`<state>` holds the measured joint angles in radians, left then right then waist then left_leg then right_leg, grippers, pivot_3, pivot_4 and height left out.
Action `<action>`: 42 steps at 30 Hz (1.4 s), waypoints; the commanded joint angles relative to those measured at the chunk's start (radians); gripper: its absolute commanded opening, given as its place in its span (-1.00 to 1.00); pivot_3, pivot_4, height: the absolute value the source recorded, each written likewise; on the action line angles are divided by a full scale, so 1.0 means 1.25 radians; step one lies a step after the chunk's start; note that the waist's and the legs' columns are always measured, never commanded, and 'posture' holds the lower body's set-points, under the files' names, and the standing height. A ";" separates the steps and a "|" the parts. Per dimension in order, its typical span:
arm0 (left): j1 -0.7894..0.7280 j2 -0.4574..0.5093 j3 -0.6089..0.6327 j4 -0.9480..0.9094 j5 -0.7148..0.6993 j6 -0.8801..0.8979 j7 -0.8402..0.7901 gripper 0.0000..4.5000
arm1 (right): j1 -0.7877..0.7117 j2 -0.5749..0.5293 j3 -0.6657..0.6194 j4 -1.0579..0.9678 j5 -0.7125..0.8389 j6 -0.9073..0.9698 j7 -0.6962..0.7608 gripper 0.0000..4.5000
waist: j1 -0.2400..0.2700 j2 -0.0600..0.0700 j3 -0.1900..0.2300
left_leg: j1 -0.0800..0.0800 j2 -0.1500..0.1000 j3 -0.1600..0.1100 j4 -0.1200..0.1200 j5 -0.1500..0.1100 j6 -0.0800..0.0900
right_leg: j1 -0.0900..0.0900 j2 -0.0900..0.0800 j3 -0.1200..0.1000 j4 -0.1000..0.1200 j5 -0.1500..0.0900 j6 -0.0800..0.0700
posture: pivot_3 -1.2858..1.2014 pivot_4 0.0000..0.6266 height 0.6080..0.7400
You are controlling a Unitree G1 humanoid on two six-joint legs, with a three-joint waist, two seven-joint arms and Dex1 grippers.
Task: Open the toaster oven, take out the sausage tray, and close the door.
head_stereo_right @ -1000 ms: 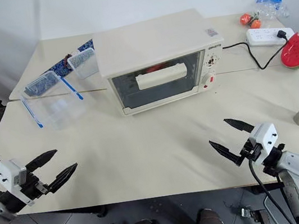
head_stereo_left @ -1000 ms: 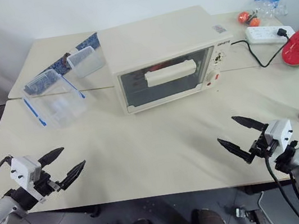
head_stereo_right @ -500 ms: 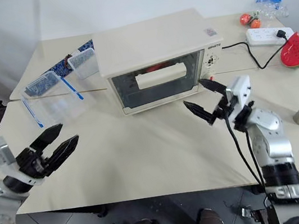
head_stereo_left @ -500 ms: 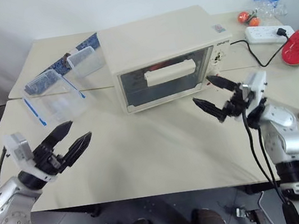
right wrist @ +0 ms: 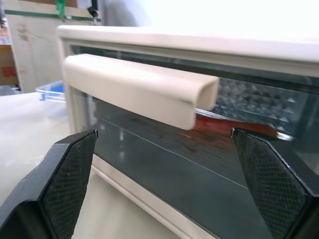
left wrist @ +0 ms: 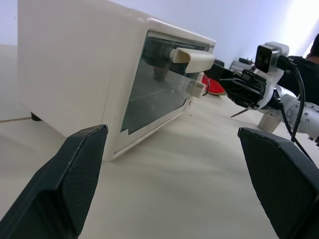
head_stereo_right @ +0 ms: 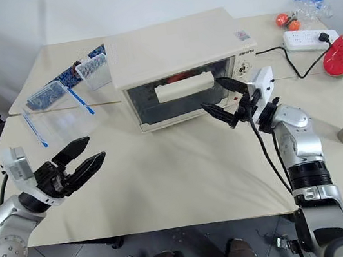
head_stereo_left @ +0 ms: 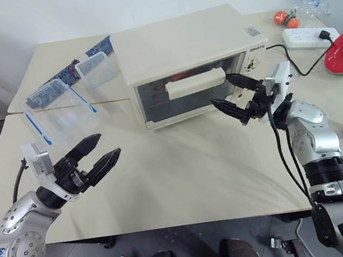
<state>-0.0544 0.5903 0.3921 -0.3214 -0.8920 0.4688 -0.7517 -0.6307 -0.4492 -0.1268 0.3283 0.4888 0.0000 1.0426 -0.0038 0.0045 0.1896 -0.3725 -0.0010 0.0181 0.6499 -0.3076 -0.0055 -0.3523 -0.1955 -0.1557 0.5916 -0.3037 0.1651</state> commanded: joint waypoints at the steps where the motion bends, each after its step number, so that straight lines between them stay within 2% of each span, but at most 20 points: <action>1: -0.013 0.014 0.006 0.007 0.005 -0.005 -0.020 0.97 | 0.015 -0.009 -0.010 -0.066 0.024 0.002 0.031 1.00 | 0.001 0.000 0.000 | 0.000 0.000 0.000 0.000 0.000 0.000 | 0.000 0.000 0.000 0.000 0.000 0.000 | 0.03 -0.52 1.00; 10: -0.042 0.044 -0.017 0.048 0.027 -0.011 -0.115 0.97 | 0.081 -0.037 0.010 -0.201 0.021 0.043 0.067 1.00 | -0.002 0.000 0.000 | -0.001 0.000 0.002 -0.001 0.000 0.000 | -0.003 0.000 0.002 0.000 0.000 0.000 | 0.03 -0.52 1.00; 16: -0.125 0.077 -0.051 0.100 0.033 0.000 -0.190 0.97 | 0.147 -0.071 0.024 -0.274 -0.017 -0.022 0.103 1.00 | -0.001 0.000 0.000 | -0.001 0.000 0.004 -0.002 0.000 0.000 | -0.005 0.001 0.003 0.000 0.000 0.000 | 0.03 -0.52 1.00; 23: -0.283 0.057 -0.135 0.185 0.078 0.007 -0.209 0.97 | 0.233 -0.091 0.027 -0.284 -0.071 -0.131 0.117 1.00 | 0.000 0.000 0.001 | -0.001 0.001 0.006 -0.002 0.000 0.000 | -0.006 0.001 0.004 0.000 0.000 0.000 | 0.03 -0.52 1.00; 26: -0.342 0.020 -0.147 0.237 0.091 0.000 -0.188 0.71 | 0.237 -0.092 0.032 -0.264 -0.088 -0.166 0.113 1.00 | 0.000 0.000 0.001 | -0.001 0.001 0.006 0.000 0.000 0.000 | -0.005 0.001 0.005 0.001 0.000 0.000 | 0.03 -0.52 1.00; 31: -0.421 -0.049 -0.193 0.311 0.145 -0.027 -0.174 0.04 | 0.232 -0.090 0.041 -0.232 -0.112 -0.219 0.105 1.00 | 0.002 -0.001 0.001 | -0.001 0.001 0.006 0.000 0.000 0.000 | -0.005 0.001 0.005 0.001 0.000 0.000 | 0.03 -0.52 1.00; 38: -0.466 -0.123 -0.221 0.383 0.215 -0.076 -0.150 -0.96 | 0.229 -0.094 0.045 -0.210 -0.118 -0.240 0.101 1.00 | 0.002 -0.001 0.001 | -0.001 0.001 0.006 0.000 0.000 0.000 | -0.005 0.001 0.005 0.001 0.000 0.000 | 0.03 -0.52 1.00; 42: -0.472 -0.131 -0.257 0.400 0.256 -0.094 -0.179 -0.99 | 0.232 -0.100 0.042 -0.203 -0.119 -0.241 0.094 1.00 | 0.002 -0.001 0.001 | -0.001 0.000 0.006 0.001 0.000 0.000 | -0.004 0.001 0.005 0.001 0.000 0.000 | 0.03 -0.52 1.00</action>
<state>-0.6253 0.4308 0.0774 0.1787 -0.5874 0.3719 -0.9577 -0.3379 -0.5602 -0.0735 0.0859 0.3355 -0.2859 1.1647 -0.0011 0.0026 0.1911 -0.3742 -0.0004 0.0253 0.6513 -0.3077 -0.0054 -0.3578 -0.1944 -0.1497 0.5926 -0.3035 0.1654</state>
